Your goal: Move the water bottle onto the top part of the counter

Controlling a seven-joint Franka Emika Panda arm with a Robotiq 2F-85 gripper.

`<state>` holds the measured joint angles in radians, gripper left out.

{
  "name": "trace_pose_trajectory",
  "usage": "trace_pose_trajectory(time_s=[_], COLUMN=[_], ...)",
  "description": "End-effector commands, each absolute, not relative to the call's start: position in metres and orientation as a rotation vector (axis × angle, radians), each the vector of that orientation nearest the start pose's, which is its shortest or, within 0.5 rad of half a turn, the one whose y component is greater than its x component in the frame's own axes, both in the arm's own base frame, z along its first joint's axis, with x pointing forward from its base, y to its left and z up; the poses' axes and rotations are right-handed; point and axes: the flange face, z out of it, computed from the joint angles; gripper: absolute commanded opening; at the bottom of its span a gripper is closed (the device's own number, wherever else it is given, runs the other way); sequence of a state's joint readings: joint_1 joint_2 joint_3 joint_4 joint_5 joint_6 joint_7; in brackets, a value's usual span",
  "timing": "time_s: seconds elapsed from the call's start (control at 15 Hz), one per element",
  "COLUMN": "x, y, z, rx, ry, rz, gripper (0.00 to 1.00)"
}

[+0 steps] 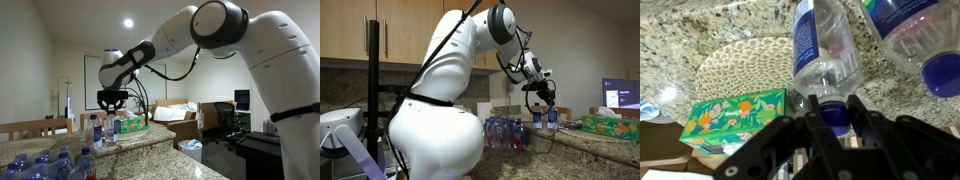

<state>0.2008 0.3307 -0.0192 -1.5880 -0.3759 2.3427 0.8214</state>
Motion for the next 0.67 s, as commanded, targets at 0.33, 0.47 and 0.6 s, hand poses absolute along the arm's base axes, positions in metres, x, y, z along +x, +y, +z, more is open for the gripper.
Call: trace_pose_trajectory(time_s=[0.33,0.47,0.6], x=[0.717,0.718,0.718], y=[0.128,0.131,0.134], z=[0.48,0.479,0.477], rx=[-3.021,-3.024,-3.029], ry=[0.701,0.695,0.69], rz=[-0.814,-0.811,-0.806], gripper=[0.59,0.63,0.75])
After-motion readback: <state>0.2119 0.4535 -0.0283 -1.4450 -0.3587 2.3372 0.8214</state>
